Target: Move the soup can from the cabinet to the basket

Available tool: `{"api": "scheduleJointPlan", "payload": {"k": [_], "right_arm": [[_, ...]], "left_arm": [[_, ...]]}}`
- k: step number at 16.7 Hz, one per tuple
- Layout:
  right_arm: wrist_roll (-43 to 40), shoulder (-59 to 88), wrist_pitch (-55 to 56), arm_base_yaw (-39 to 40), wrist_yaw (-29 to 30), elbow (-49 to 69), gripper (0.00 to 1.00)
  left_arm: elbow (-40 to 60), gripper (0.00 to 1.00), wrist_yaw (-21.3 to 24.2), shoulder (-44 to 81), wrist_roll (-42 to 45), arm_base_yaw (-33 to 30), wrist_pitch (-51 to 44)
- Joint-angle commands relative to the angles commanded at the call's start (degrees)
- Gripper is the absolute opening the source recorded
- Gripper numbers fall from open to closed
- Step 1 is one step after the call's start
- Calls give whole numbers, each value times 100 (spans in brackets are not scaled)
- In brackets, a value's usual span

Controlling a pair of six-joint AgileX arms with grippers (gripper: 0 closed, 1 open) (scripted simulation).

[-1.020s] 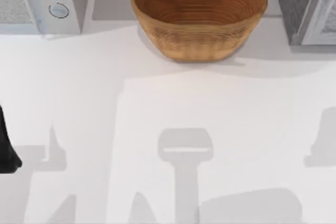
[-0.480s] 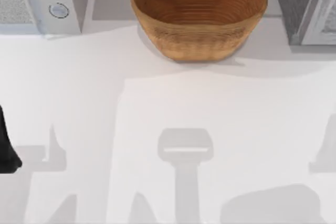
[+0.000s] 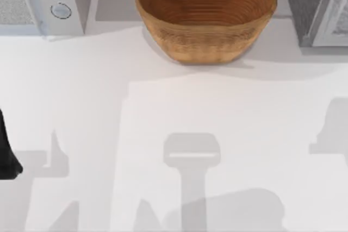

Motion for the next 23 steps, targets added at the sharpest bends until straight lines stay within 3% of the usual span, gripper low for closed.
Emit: {"api": "scheduleJointPlan", "payload": {"k": [15,19,23], "right_arm": [[101,8465,2189,2389,2562,5809,0],[112,9859,2589,2813,2948,6798,0],[116,10292,2731,2956,3070,7132,0]], "left_arm": [[0,100,0,0,0,0,0],[0,100,0,0,0,0,0],[0,100,0,0,0,0,0]]}}
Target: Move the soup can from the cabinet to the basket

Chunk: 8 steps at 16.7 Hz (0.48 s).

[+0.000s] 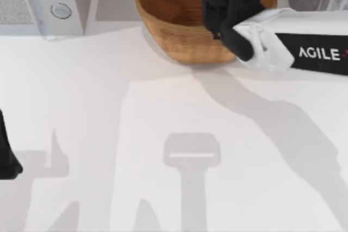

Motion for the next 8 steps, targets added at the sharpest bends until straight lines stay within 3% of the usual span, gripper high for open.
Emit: {"api": "scheduleJointPlan", "payload": {"k": [8], "right_arm": [[2,268,-13,-93,-79,242,0]], "left_arm": [[0,100,0,0,0,0,0]]}}
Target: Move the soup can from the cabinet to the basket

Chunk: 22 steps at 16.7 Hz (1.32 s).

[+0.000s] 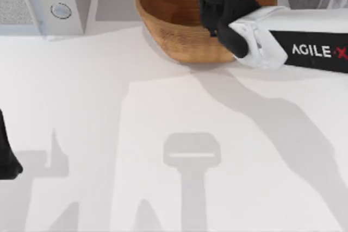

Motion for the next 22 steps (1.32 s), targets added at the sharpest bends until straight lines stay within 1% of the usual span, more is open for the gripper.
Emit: {"api": "scheduleJointPlan", "payload": {"k": [3,6,19,20,22], "right_arm": [[-12,197,-6,-64,-71,248,0],[-12,203,-6,-67,-73,256,0],[-12,203,-6,-67,-73,256,98],[-12,203,-6,-67,-73,256,100],[-12,203,-6,-67,-73,256,100]], "left_arm": [[0,100,0,0,0,0,0],[0,100,0,0,0,0,0],[0,100,0,0,0,0,0],[0,100,0,0,0,0,0],[0,100,0,0,0,0,0]]}}
